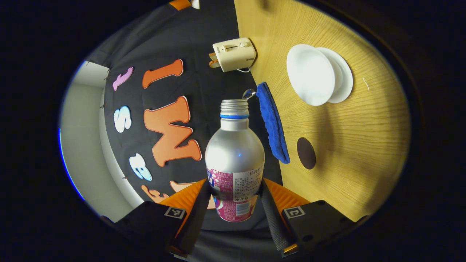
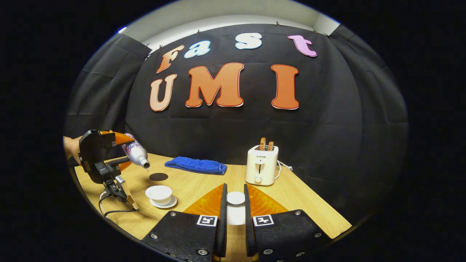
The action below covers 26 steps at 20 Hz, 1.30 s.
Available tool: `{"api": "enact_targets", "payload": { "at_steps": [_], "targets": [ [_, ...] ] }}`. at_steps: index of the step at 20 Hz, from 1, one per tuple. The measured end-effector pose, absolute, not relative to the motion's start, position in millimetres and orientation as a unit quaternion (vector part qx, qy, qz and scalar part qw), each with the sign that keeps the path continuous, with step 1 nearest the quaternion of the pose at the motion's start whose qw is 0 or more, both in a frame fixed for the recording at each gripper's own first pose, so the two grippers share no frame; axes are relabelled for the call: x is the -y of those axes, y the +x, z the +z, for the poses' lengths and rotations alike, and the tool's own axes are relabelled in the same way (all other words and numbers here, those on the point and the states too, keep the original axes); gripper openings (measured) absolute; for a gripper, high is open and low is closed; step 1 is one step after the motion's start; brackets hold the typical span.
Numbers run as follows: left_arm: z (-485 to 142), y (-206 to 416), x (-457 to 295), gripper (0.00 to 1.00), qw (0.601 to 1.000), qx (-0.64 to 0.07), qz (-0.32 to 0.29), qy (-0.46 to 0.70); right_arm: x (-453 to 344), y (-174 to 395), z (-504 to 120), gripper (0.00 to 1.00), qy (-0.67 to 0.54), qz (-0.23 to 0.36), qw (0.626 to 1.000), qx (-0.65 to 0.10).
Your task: Open the teacup lid with one hand, grasp the water bottle and pour water into the teacup with the other hand; after pouring, place the water bottle on the coaster and then close the teacup lid.
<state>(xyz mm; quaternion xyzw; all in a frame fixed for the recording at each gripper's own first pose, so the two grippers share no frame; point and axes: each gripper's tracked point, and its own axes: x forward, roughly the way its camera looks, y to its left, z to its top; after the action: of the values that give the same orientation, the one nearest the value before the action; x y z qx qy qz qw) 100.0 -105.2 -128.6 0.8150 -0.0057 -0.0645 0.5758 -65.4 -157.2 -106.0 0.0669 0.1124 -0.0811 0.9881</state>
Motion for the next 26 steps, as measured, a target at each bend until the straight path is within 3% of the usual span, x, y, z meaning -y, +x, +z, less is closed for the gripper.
{"api": "enact_targets", "payload": {
  "at_steps": [6,7,12,15,23,24,26],
  "targets": [
    [-120.5,103.5,105.9,0.80,0.556,0.013,-0.062,0.829,158.8,-65.1,-107.0,0.22,0.070,-0.082,0.988,-0.114],
    [-118.8,105.4,106.0,0.85,0.553,0.015,-0.062,0.831,158.8,-64.3,-107.3,0.22,0.070,-0.081,0.988,-0.115],
    [-114.0,105.7,107.6,0.80,0.541,0.022,-0.060,0.839,153.8,-63.9,-107.7,0.22,0.068,-0.075,0.988,-0.116],
    [-109.4,107.8,109.8,0.85,0.531,0.029,-0.058,0.845,153.3,-63.5,-108.2,0.22,0.067,-0.074,0.988,-0.116],
    [-98.1,104.8,118.1,0.80,0.511,0.055,-0.047,0.857,150.7,-65.4,-109.3,0.22,0.069,-0.070,0.988,-0.117],
    [-96.5,105.1,119.8,0.85,0.508,0.057,-0.049,0.858,150.3,-65.4,-109.1,0.22,0.070,-0.071,0.988,-0.117],
    [-93.4,105.8,120.7,0.83,0.496,0.063,-0.052,0.864,150.4,-64.6,-114.3,0.22,0.072,-0.073,0.987,-0.124]
  ]
}}
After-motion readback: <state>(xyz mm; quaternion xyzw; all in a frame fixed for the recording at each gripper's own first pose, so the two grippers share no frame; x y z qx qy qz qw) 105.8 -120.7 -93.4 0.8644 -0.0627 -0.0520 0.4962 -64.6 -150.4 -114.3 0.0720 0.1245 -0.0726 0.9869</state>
